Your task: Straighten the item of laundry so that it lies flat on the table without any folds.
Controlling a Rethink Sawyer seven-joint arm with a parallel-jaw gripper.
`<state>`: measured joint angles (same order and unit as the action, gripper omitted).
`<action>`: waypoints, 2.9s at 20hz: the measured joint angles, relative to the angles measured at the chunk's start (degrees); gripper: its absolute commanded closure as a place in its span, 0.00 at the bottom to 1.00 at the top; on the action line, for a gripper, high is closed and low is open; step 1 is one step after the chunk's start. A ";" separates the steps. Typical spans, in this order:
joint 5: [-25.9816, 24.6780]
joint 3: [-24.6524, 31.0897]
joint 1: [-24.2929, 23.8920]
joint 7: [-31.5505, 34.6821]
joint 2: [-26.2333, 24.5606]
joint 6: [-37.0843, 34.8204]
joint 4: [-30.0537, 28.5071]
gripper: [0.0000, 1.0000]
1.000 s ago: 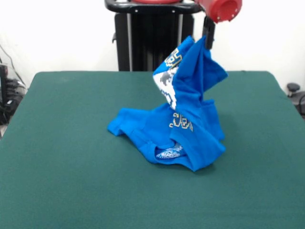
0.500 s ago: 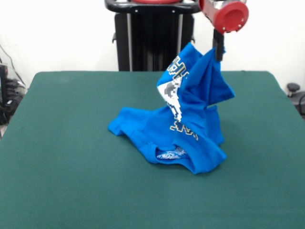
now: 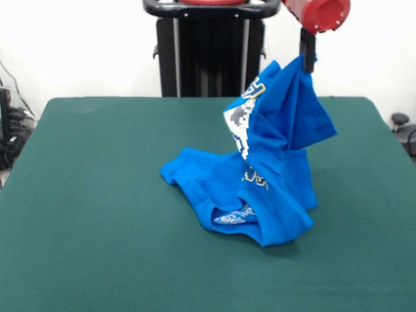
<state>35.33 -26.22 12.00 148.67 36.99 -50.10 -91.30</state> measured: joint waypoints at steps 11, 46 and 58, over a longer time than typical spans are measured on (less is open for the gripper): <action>1.56 0.02 4.23 5.51 -1.11 -0.01 0.01 1.00; 7.36 7.79 -8.68 24.35 -8.70 -3.58 -11.71 1.00; 9.29 18.79 -17.12 23.52 -3.18 -3.52 -22.34 1.00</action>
<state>44.62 -7.43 -5.12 172.19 33.81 -53.62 -113.65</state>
